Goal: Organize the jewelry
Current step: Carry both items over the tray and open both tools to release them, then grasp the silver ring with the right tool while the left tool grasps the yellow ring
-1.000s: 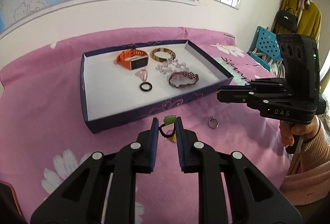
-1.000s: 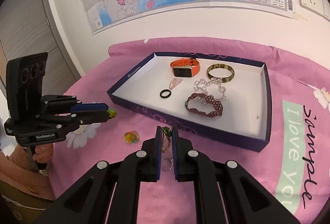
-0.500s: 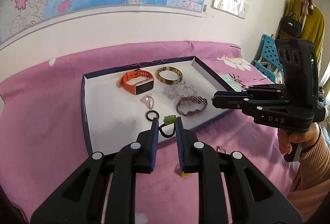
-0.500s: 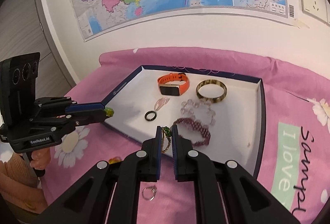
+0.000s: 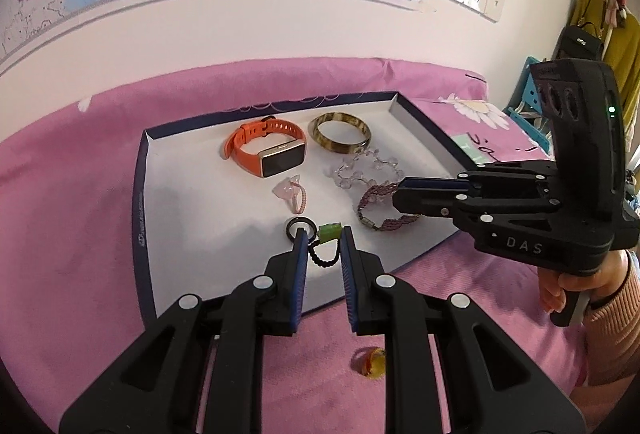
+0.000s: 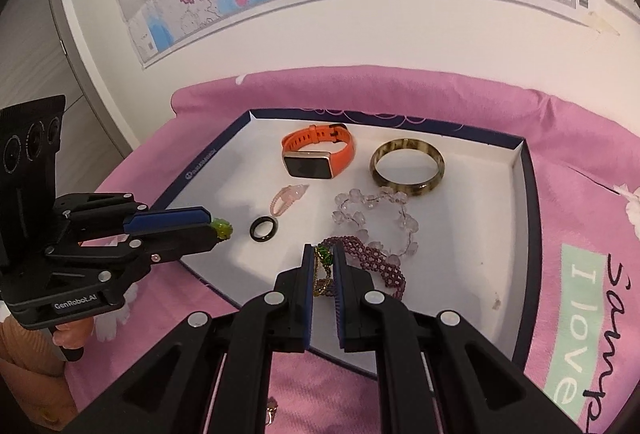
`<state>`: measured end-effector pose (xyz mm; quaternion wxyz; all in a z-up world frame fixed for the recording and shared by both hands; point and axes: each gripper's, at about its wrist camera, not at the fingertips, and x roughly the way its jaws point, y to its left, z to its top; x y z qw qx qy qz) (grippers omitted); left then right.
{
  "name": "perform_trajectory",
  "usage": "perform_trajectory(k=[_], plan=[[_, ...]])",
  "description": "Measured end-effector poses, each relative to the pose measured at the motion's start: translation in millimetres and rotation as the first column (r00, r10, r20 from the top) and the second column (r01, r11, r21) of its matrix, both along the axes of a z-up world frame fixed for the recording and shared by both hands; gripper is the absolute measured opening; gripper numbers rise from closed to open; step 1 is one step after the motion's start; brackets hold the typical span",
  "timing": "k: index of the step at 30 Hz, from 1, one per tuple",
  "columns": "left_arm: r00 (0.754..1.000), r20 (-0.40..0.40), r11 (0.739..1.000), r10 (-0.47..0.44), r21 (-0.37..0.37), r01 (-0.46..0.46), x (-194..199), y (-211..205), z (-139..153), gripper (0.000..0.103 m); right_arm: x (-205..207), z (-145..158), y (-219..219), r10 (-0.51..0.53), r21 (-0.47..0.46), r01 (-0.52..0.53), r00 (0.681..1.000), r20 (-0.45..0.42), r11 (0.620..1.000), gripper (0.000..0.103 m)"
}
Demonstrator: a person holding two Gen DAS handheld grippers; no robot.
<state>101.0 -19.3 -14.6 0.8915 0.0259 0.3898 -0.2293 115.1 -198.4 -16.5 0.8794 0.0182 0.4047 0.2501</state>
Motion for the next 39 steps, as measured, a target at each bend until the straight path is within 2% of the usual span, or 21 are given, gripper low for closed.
perform_trajectory(k=[13,20,26,30,34,39], plan=[[0.998,-0.057,1.000,0.009,0.029,-0.008,12,-7,-18,0.018,6,-10,1,-0.010,-0.019,0.010,1.000,-0.028,1.000,0.011],[0.999,-0.052,1.000,-0.002,0.018,0.002,7,-6,-16,0.018,3,-6,-4,-0.027,-0.002,0.027,1.000,-0.014,1.000,0.012],[1.000,-0.001,1.000,0.015,-0.005,-0.015,-6,6,0,0.029,-16,7,-13,-0.029,0.041,0.029,0.999,0.016,0.999,0.022],[0.999,0.043,1.000,0.016,-0.026,-0.015,-24,18,12,0.036,-35,13,-14,-0.006,0.057,0.004,1.000,0.029,0.998,0.025],[0.997,0.074,0.999,0.009,-0.039,-0.006,-44,27,20,0.047,-57,14,-10,0.031,0.047,-0.032,0.999,0.032,0.998,0.033],[0.997,0.079,1.000,-0.019,-0.016,0.021,-67,31,14,0.051,-77,4,-4,0.050,-0.003,-0.050,0.999,0.016,0.999,0.039]])
